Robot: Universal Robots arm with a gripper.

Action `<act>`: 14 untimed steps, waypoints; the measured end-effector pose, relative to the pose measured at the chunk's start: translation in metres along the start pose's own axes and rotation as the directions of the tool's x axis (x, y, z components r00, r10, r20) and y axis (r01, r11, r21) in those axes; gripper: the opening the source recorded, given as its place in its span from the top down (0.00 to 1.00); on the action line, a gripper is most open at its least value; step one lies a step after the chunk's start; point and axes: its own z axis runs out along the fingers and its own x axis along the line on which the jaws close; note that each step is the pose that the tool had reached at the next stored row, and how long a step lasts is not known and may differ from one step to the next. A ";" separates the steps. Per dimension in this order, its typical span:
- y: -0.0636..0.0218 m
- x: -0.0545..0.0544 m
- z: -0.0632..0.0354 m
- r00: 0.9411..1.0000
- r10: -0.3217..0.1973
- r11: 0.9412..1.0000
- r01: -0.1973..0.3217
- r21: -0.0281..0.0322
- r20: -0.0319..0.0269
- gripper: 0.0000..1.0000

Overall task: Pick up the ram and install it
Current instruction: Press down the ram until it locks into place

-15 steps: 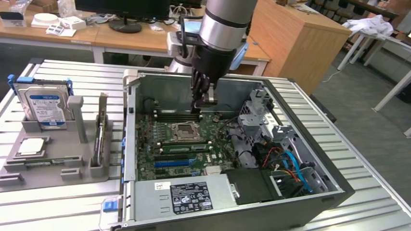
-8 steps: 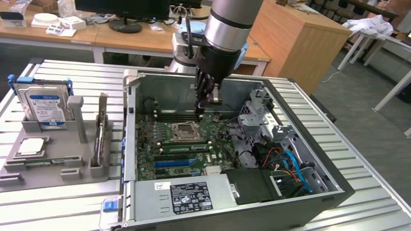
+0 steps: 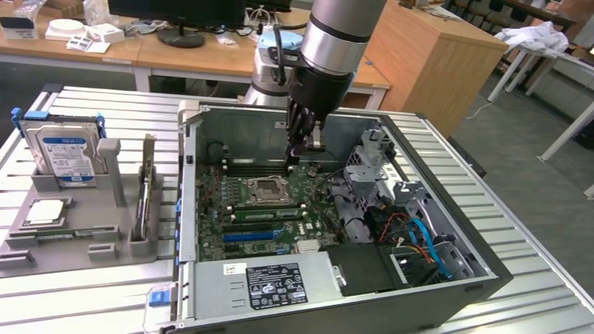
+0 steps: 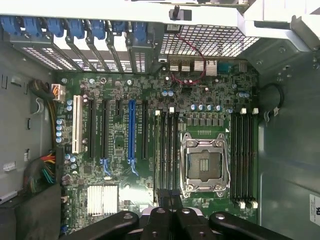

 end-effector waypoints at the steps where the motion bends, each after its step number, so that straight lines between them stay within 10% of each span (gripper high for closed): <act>1: 0.0000 0.000 0.0000 1.000 0.000 1.000 0.000 0.000 0.000 0.89; 14: -0.0001 0.000 0.0000 1.000 0.002 1.000 -0.002 0.000 0.000 0.89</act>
